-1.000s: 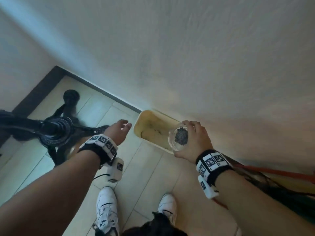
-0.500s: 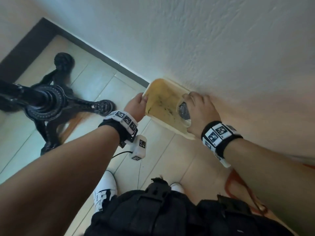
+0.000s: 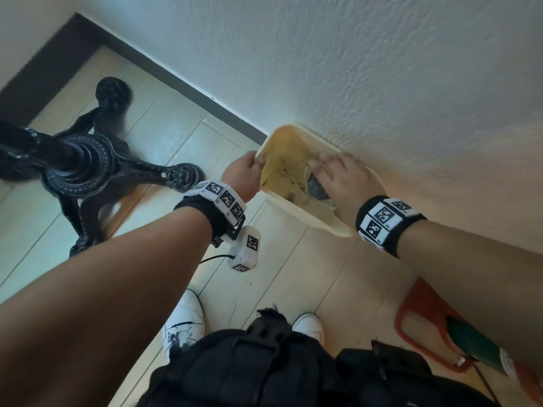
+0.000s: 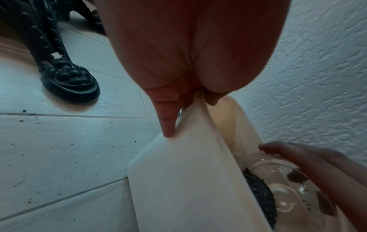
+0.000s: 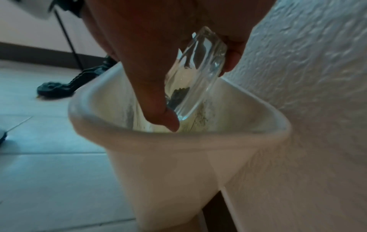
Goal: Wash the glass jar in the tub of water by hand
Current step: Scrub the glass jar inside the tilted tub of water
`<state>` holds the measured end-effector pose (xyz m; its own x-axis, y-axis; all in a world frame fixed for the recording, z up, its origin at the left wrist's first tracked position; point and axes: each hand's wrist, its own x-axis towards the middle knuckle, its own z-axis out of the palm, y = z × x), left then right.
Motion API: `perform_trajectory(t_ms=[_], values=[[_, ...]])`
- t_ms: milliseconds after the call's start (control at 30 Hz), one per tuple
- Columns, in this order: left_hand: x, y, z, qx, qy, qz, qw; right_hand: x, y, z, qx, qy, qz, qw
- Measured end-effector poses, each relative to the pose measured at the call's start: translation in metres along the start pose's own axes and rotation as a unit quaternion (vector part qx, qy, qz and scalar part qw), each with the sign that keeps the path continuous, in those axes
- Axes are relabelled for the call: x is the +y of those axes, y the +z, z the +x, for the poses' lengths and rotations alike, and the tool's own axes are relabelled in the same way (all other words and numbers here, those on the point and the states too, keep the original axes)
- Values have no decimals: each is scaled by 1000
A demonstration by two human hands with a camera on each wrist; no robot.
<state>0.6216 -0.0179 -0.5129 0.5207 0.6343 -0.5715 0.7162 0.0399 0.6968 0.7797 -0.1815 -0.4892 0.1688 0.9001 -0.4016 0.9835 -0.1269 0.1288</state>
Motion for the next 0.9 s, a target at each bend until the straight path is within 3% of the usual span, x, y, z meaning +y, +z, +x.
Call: perform_trajectory(t_ms=[467,700,900], values=[[-13,6,2,27,21,-25,999,2,-11,-1,20,-51,-20,998],[-9,7,4,39,28,-8,999,0,-9,-1,46,-27,-25,998],[-8,6,6,41,31,3,999,1,-5,-5,23,-40,-12,999]])
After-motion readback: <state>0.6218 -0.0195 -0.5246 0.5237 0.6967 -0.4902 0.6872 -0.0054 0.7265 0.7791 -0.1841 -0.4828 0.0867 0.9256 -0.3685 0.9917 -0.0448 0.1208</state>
